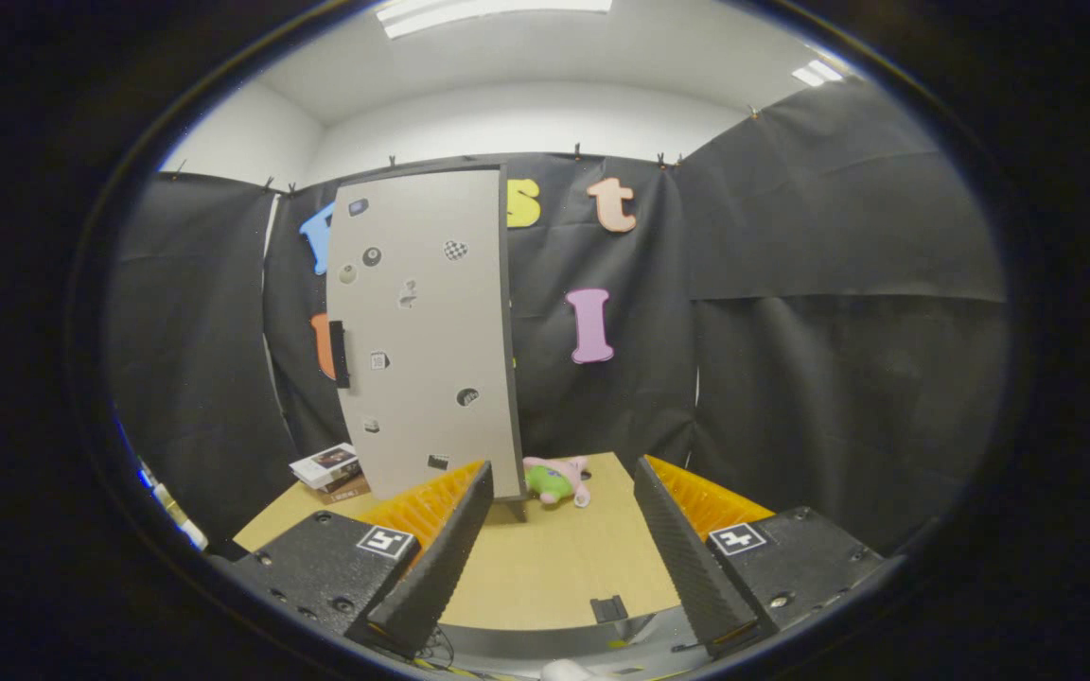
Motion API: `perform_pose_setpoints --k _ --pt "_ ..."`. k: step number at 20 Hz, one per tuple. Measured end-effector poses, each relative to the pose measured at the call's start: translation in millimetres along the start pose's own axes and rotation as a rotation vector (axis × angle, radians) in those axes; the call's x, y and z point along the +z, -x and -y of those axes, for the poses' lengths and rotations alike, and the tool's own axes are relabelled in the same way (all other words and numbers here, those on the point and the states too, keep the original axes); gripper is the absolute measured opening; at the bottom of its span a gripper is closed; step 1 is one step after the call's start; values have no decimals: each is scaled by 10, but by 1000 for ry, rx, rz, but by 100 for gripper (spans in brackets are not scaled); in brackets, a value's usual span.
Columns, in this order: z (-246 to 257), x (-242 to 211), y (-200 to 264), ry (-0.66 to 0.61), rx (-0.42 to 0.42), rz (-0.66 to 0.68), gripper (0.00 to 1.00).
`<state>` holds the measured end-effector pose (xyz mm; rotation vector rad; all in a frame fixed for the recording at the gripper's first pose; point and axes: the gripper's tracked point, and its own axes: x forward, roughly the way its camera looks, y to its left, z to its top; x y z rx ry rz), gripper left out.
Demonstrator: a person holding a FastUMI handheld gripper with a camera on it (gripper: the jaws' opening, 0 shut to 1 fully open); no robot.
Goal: Open the shoe cabinet door, grab the shoes and put them into the shoe cabinet, then close the shoe cabinet door.
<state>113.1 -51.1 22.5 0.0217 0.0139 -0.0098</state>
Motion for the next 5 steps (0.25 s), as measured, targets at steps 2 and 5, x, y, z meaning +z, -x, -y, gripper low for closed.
perform_pose_setpoints --k 2,5 --pt "13 -14 -11 -1 -3 -3 98" --pt "6 -33 -39 -2 -1 -6 98"
